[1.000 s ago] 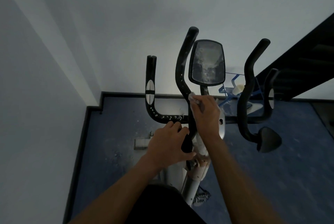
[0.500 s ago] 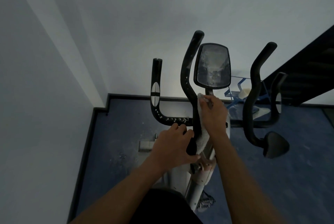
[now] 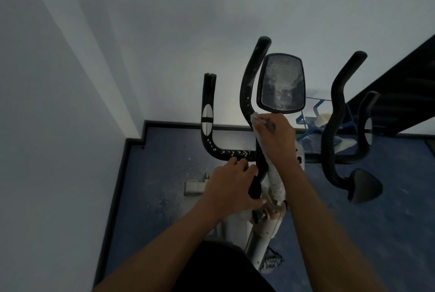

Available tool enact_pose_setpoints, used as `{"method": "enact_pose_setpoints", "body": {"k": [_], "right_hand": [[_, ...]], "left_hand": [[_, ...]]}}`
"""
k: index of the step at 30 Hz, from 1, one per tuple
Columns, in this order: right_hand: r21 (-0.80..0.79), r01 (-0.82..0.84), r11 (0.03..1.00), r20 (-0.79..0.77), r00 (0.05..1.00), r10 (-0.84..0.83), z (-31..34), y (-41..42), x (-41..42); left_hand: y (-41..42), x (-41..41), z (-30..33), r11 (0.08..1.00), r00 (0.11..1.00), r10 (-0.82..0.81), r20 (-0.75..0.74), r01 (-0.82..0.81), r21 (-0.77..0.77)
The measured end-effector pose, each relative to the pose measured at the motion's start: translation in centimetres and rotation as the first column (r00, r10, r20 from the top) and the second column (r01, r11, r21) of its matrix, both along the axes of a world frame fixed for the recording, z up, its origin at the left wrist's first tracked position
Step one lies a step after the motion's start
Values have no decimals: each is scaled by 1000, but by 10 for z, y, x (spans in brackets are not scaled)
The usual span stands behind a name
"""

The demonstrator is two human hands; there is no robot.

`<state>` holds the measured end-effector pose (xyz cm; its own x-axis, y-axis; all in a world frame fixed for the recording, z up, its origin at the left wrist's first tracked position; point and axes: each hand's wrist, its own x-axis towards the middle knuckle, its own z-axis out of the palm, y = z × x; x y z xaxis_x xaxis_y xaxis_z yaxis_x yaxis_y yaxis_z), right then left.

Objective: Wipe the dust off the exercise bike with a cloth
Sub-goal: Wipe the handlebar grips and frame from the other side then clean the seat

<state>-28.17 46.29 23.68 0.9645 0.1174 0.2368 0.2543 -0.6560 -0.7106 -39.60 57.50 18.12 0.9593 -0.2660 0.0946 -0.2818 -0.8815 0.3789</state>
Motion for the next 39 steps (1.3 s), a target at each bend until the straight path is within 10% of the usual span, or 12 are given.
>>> {"method": "enact_pose_setpoints", "body": {"k": [13, 28, 39], "right_hand": [[86, 193, 977, -183, 967, -175, -12, -7, 17], [-74, 37, 997, 258, 966, -17, -19, 12, 1], [-138, -8, 990, 247, 968, 42, -27, 0, -11]], "left_hand": [[1, -1, -4, 1000, 996, 9, 94, -11, 23], [1, -2, -6, 999, 990, 38, 137, -36, -21], [3, 0, -7, 998, 987, 27, 157, -17, -65]]}}
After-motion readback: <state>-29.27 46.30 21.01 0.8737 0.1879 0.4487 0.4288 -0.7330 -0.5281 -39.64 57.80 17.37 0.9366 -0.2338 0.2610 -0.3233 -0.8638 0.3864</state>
